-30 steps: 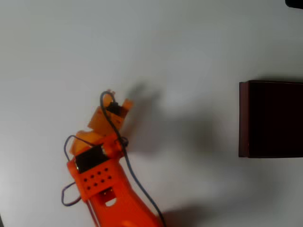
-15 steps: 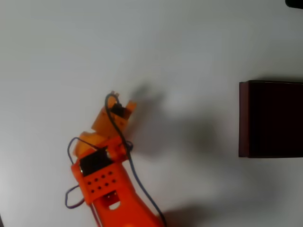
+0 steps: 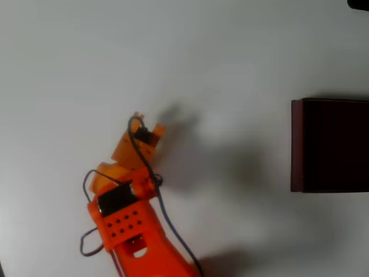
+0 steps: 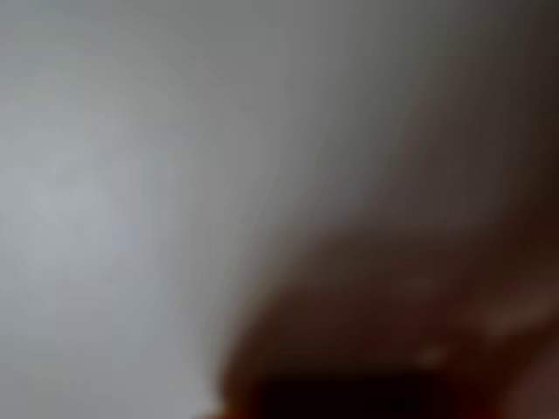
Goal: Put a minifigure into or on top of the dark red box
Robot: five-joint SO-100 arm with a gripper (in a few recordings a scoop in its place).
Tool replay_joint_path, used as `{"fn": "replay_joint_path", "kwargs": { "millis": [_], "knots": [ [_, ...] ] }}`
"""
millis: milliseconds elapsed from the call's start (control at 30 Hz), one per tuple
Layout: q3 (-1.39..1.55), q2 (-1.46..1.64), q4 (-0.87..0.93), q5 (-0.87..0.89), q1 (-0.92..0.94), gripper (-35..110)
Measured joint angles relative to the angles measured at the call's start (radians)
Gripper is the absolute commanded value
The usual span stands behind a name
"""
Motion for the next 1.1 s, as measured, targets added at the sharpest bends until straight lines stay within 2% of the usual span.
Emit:
{"fn": "replay_joint_path", "kwargs": {
  "millis": [300, 467, 700, 1100],
  "knots": [
    [0.012, 0.008, -0.008, -0.048, 0.012, 0],
    [-0.011, 0.009, 0.066, -0.161, 0.063, 0],
    [-0.121, 0.011, 0.219, -0.416, 0.175, 0],
    [-0.199, 0.133, 0.302, -0.934, 0.382, 0]
  ]
}}
